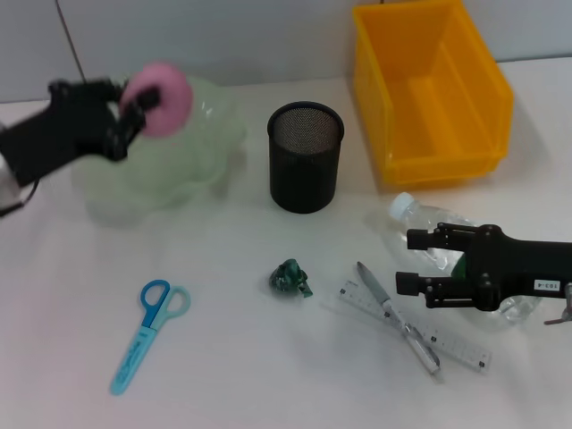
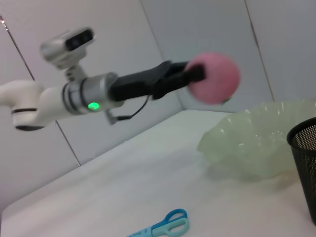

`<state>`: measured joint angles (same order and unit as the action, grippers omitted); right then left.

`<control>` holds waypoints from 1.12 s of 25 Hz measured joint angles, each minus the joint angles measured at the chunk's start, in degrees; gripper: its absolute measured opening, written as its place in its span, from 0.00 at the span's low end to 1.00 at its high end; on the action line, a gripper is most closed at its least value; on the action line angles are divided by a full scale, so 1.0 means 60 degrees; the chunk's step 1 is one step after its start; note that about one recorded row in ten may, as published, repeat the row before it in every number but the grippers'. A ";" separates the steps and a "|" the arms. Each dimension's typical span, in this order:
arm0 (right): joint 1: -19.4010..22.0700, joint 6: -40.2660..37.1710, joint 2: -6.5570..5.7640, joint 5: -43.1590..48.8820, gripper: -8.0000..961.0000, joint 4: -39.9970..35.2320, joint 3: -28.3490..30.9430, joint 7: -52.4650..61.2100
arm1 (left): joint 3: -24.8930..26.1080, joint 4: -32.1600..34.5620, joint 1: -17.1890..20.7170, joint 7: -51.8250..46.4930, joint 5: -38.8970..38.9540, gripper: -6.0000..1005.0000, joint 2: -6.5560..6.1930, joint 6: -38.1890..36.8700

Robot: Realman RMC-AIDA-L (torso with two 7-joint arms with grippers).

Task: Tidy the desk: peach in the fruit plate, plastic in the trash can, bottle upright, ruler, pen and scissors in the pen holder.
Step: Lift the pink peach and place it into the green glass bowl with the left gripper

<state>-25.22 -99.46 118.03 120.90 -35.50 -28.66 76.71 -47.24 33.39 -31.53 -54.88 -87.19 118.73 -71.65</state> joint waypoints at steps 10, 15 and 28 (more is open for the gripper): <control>0.0015 -0.0021 0.0023 -0.0009 0.79 0.0000 -0.0044 -0.0040 | -0.0085 -0.0540 -0.0906 0.0380 0.0228 0.14 0.0054 0.2533; 0.0019 -0.0021 0.0031 -0.0009 0.78 0.0000 -0.0070 -0.0110 | -0.0091 -0.0653 -0.0963 0.0359 0.0240 0.10 0.0061 0.2847; 0.0099 -0.0096 0.0000 -0.0009 0.78 -0.0007 0.0008 -0.0159 | -0.0100 -0.0639 -0.0547 -0.0231 0.0517 0.52 -0.0003 0.1449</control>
<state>-24.63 -100.04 118.03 120.84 -35.55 -28.61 75.76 -47.84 29.55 -34.82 -56.27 -84.09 118.71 -62.95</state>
